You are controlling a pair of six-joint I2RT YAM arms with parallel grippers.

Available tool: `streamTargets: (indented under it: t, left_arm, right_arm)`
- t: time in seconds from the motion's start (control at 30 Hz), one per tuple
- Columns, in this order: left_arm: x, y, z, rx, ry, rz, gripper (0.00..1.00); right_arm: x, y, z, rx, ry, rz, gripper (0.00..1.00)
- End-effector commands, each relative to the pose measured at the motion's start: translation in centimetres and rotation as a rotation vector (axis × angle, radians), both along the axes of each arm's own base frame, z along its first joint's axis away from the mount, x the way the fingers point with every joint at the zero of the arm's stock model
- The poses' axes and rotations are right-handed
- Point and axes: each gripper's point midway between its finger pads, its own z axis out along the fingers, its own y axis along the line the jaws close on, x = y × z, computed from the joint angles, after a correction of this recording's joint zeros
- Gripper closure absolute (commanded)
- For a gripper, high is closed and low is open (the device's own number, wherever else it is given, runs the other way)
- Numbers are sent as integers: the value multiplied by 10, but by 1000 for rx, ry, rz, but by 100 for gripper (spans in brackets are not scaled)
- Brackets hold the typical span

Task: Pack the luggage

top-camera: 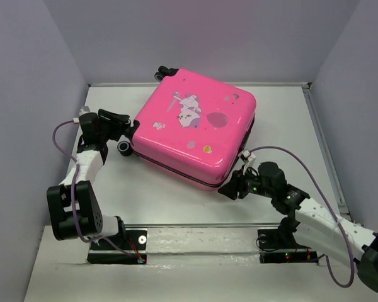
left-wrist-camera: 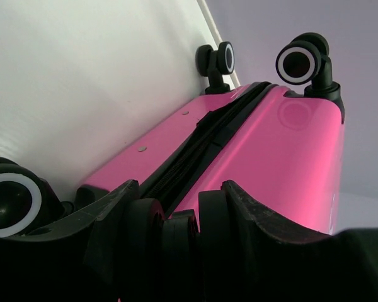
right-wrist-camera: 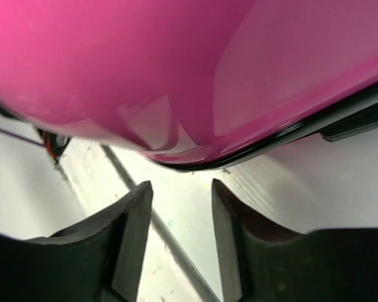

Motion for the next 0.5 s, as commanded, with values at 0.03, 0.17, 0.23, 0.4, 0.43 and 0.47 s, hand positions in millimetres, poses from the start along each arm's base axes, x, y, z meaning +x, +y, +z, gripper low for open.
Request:
streamTargets:
  t: [0.03, 0.17, 0.23, 0.4, 0.43, 0.47]
  left_arm:
    - [18, -6, 42, 93, -169, -128, 94]
    - [27, 2, 38, 94, -153, -116, 94]
    - [33, 7, 41, 78, -152, -111, 94]
    - [39, 9, 64, 68, -197, -98, 94]
    - [38, 8, 65, 63, -198, -101, 94]
    - [38, 7, 69, 59, -208, -105, 94]
  right_arm:
    - [28, 11, 6, 44, -130, -67, 48]
    - [42, 10, 11, 85, -226, -114, 43]
    - [50, 7, 8, 65, -253, -144, 42]
    - [45, 22, 4, 86, -249, -56, 44]
    - [43, 25, 3, 94, -242, -38, 44]
    - [40, 30, -4, 88, -222, -19, 44]
